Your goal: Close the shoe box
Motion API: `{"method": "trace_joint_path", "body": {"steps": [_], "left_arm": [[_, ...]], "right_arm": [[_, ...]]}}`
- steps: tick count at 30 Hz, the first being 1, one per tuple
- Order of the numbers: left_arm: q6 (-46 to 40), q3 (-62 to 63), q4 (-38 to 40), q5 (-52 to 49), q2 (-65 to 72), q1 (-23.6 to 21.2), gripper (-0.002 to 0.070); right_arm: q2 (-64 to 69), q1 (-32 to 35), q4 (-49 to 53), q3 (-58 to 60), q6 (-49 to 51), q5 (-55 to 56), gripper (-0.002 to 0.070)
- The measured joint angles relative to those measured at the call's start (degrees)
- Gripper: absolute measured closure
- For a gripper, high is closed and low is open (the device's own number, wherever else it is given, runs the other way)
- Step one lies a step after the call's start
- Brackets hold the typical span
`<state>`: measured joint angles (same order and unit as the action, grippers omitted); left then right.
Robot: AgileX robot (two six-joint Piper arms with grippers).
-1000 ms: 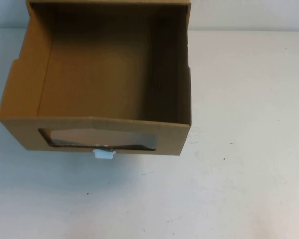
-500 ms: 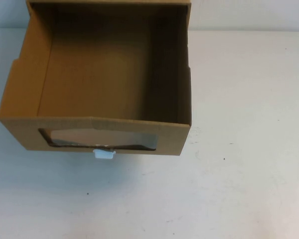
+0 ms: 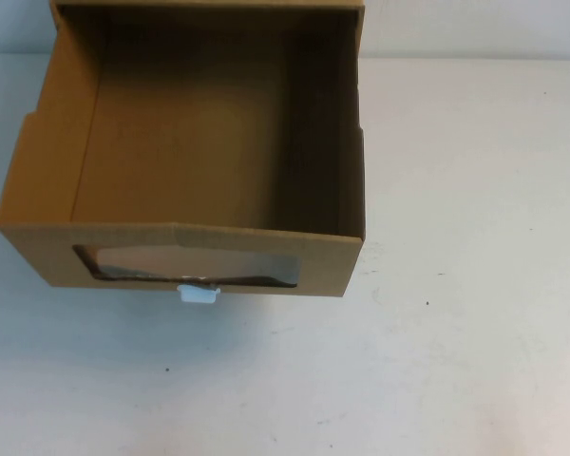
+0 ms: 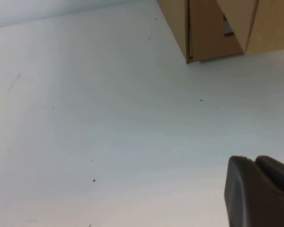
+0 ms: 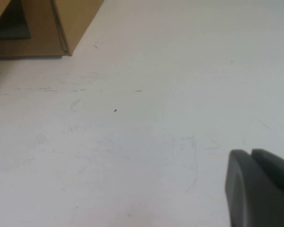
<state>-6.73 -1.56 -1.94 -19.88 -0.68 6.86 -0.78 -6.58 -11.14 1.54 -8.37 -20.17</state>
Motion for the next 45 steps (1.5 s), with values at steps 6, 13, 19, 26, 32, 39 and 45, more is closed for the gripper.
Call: {"method": "trace_joint_path", "body": {"steps": [6,13,19,26,32,39,45], "left_arm": [[3.85,0.0,7.86,3.91,0.0,0.0,0.0677],[9.34,0.0,21.23,16.92,0.0,0.0,0.0677],[9.63,3.75,23.5,15.43,0.96,0.0,0.0677],[3.93,27.76,22.87,-0.85,22.12,0.0,0.0677],[-8.37,55.04,24.79,-11.22,47.36,0.0,0.0677],[-22.09,84.41,32.66,-22.08,72.75,0.0,0.0677],[-23.64,101.67,34.42,-31.39,89.32,0.0,0.0677]], "right_arm": [[0.0,0.0,0.0,0.0,0.0,0.0,0.0687],[0.0,0.0,0.0,0.0,0.0,0.0,0.0687],[0.0,0.0,0.0,0.0,0.0,0.0,0.0687],[0.0,0.0,0.0,0.0,0.0,0.0,0.0687],[0.0,0.0,0.0,0.0,0.0,0.0,0.0687],[0.0,0.0,0.0,0.0,0.0,0.0,0.0687],[0.0,0.0,0.0,0.0,0.0,0.0,0.0687]]}}
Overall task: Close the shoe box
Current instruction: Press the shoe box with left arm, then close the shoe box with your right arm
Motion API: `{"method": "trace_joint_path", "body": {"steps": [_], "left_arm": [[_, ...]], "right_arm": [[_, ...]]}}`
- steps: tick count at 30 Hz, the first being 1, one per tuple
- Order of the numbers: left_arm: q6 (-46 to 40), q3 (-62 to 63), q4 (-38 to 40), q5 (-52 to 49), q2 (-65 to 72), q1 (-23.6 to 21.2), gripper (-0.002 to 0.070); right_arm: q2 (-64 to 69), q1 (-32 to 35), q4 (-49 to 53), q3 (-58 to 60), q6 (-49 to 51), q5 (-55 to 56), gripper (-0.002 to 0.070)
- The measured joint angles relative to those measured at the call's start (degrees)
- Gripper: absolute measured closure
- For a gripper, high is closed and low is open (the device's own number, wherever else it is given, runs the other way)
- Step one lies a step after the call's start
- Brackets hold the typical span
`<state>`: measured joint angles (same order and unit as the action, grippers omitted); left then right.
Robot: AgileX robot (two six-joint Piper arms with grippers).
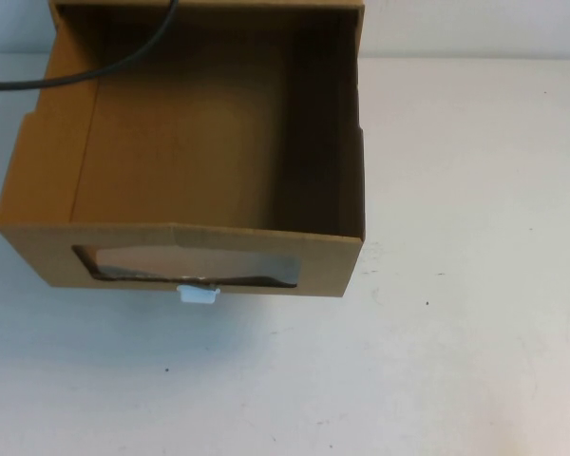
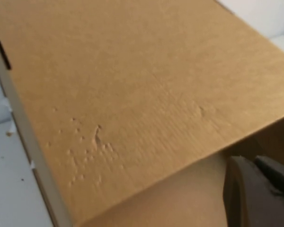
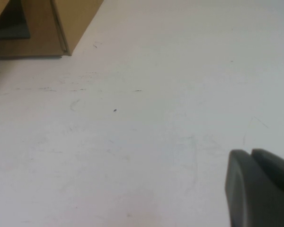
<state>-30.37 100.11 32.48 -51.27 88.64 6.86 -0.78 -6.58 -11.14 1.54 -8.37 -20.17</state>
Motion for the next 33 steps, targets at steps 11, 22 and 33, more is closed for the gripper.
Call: {"method": "trace_joint_path", "body": {"steps": [11,22,33], "left_arm": [[-0.07,14.62,0.5,-6.49,14.53,0.0,0.0677],[-0.07,17.06,0.72,-6.38,18.5,0.0,0.0677],[0.18,18.56,0.72,-6.38,21.01,0.0,0.0677]], "right_arm": [[0.0,0.0,-1.16,0.0,0.0,2.03,0.0687],[0.0,0.0,-33.88,0.0,0.0,15.19,0.0687],[15.66,0.0,-33.61,-17.16,-0.1,-13.64,0.0687]]}}
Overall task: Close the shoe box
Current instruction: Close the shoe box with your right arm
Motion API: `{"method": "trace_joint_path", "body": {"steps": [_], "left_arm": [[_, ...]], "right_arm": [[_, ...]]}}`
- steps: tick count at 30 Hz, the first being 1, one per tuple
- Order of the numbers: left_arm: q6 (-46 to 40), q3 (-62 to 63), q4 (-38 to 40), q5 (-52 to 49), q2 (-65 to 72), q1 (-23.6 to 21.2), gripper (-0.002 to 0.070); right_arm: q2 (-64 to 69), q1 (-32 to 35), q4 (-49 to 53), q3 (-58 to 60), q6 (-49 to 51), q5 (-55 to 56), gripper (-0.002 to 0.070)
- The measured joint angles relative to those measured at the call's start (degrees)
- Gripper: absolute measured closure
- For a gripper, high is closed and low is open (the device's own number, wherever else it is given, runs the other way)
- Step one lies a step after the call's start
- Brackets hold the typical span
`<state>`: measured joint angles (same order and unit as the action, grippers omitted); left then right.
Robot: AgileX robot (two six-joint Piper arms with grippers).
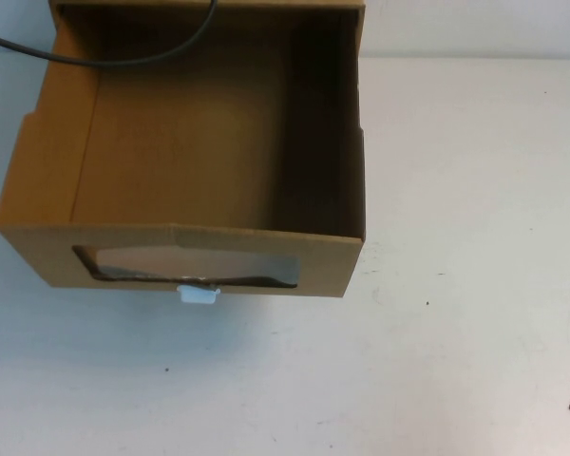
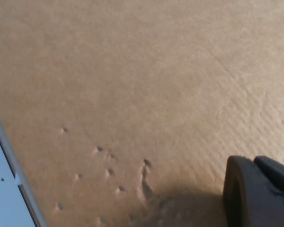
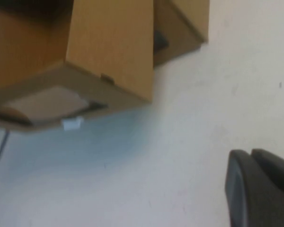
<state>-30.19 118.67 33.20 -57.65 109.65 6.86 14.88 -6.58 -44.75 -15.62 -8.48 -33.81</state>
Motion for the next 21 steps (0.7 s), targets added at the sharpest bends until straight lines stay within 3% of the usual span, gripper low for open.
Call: {"method": "trace_joint_path", "body": {"steps": [6,12,17,21], "left_arm": [[0.0,0.22,0.0,-0.11,0.13,0.0,0.0677],[0.0,0.22,0.0,-0.18,0.13,0.0,0.0677],[0.0,0.22,0.0,-0.18,0.13,0.0,0.0677],[0.0,0.22,0.0,-0.18,0.13,0.0,0.0677]], "right_arm": [[21.8,0.0,6.67,-18.23,-5.95,-18.92,0.0687],[37.35,-1.93,8.08,-34.68,-11.03,-24.75,0.0687],[45.47,-15.2,15.42,-43.89,-5.64,-22.68,0.0687],[50.65,-31.61,27.23,-47.74,5.64,-17.1,0.0687]]}}
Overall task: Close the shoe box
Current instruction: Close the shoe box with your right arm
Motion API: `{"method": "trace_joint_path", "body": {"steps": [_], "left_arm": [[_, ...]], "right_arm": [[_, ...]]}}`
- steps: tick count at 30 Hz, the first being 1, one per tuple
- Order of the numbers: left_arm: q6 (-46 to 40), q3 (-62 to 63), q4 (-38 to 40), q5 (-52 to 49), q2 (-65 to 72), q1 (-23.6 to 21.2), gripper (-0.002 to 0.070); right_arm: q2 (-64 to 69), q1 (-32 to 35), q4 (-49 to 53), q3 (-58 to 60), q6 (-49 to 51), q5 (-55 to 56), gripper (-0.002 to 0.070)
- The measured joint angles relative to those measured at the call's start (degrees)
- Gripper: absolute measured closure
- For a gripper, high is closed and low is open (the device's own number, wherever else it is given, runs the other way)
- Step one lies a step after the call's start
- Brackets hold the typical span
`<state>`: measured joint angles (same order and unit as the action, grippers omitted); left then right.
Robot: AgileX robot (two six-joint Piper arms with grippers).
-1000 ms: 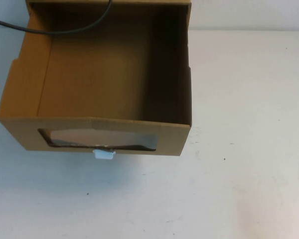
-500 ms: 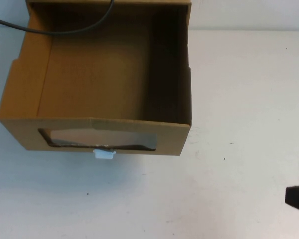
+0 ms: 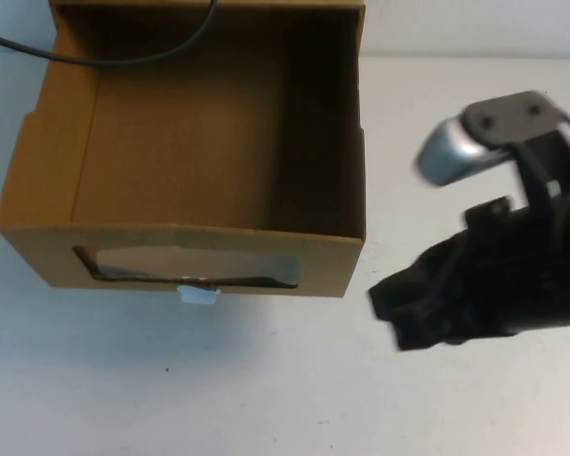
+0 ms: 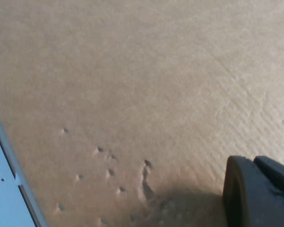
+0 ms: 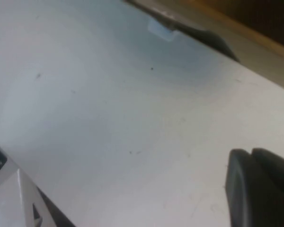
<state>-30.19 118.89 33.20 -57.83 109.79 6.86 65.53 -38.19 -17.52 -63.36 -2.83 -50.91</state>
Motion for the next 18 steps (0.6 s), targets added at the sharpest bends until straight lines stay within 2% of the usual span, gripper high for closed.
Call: {"method": "trace_joint_path", "body": {"steps": [4,7,12,18], "left_arm": [[0.0,0.0,0.0,0.0,0.0,0.0,0.0677],[0.0,0.0,0.0,0.0,0.0,0.0,0.0677],[0.0,0.0,0.0,0.0,0.0,0.0,0.0677],[0.09,0.0,0.0,0.0,0.0,0.0,0.0677]], "right_arm": [[5.42,-15.02,13.86,-0.35,12.42,9.49,0.0687],[9.53,-20.85,23.23,-0.76,21.49,15.97,0.0687],[15.94,-22.86,36.83,-3.07,34.6,22.78,0.0687],[21.48,-22.86,54.77,-6.32,50.5,23.84,0.0687]]}}
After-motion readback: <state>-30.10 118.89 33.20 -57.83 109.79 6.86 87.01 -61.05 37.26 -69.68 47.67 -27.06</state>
